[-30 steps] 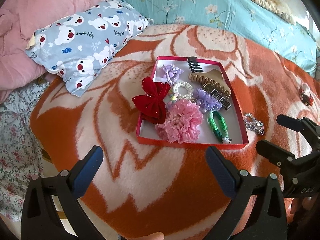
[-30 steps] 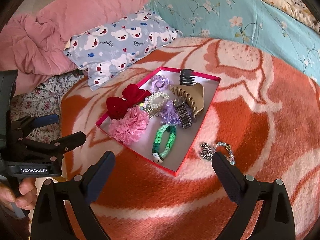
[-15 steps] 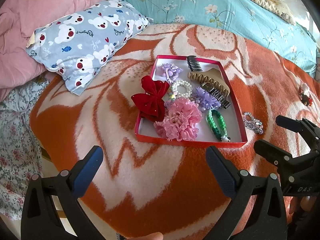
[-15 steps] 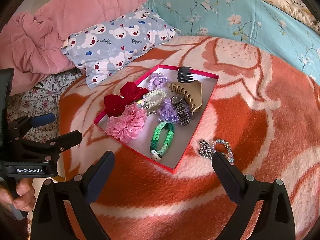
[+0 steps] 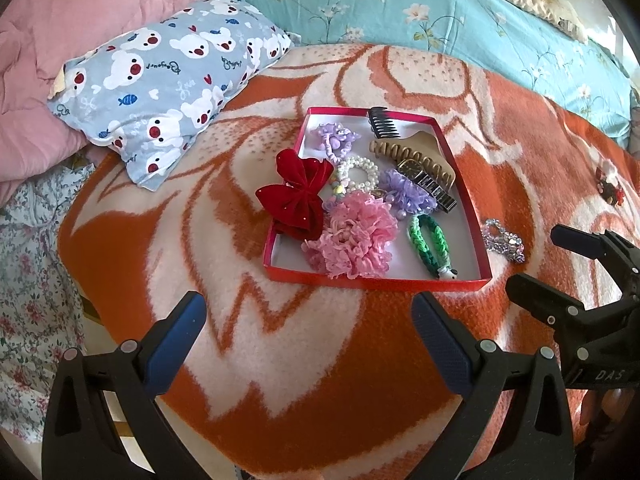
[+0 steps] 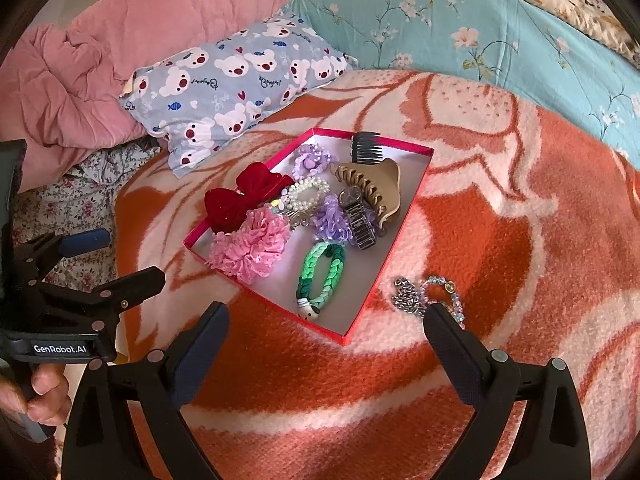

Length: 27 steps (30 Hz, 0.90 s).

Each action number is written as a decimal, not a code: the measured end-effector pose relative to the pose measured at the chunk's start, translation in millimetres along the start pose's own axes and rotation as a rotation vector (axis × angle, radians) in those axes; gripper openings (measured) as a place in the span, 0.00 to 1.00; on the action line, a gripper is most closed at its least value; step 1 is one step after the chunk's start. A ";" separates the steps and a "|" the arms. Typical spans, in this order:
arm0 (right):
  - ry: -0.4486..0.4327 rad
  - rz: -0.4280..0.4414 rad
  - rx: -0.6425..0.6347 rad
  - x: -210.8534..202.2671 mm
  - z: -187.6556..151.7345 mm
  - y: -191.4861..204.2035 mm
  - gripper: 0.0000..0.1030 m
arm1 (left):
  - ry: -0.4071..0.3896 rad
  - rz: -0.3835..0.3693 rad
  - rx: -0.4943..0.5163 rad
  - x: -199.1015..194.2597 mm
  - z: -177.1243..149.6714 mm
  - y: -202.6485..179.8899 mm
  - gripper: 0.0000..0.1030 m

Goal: Organize jewelry

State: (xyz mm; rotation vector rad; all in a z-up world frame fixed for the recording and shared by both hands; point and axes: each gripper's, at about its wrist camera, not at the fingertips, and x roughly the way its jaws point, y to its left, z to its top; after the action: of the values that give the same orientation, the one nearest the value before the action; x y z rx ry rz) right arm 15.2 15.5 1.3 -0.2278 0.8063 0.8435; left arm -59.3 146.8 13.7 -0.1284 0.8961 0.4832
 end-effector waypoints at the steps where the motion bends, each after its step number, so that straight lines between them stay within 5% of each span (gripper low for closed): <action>1: -0.001 0.000 0.000 -0.1 0.1 0.2 0.96 | 0.001 0.000 -0.001 0.1 -0.1 0.0 1.00; 27: -0.003 0.002 0.000 0.4 2.4 0.7 0.96 | 0.008 0.008 0.004 6.7 -0.9 2.0 1.00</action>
State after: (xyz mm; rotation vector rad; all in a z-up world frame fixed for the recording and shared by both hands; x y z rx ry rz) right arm 16.1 17.3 2.8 -0.2260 0.8039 0.8461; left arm -57.3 150.6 8.1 -0.1230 0.9060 0.4888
